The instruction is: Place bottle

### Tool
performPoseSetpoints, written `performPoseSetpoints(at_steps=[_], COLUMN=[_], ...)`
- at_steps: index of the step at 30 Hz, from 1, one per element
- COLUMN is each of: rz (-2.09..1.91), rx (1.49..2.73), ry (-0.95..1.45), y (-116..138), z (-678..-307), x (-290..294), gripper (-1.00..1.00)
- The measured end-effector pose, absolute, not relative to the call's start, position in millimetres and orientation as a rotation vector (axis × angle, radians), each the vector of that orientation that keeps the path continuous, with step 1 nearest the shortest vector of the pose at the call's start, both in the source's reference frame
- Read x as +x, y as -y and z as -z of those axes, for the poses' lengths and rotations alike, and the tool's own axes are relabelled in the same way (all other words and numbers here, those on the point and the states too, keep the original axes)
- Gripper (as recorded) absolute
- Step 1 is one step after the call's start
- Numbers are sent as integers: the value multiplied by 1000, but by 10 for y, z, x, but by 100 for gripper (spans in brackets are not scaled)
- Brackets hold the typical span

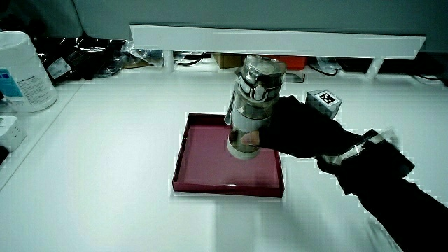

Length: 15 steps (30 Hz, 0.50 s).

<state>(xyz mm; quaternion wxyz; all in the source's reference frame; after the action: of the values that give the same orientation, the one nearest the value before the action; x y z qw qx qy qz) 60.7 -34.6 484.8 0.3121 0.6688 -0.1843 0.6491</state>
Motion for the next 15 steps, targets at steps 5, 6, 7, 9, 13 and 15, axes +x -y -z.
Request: performPoseSetpoints(at_steps=[5,6,7,9,13,15], rz=[-1707,-1699,-1700,-1691,-1667,-1670], rx=[1777,1773,1780,1781,1778,1768], ry=[401,384,382,340,277,255], y=[323,317,311,274,226,209], z=[-5143,-5198,-5263,-5343,-5479,-5523], x=[570,558,547,532,515,510], gripper=[0,0,0,0,0,0])
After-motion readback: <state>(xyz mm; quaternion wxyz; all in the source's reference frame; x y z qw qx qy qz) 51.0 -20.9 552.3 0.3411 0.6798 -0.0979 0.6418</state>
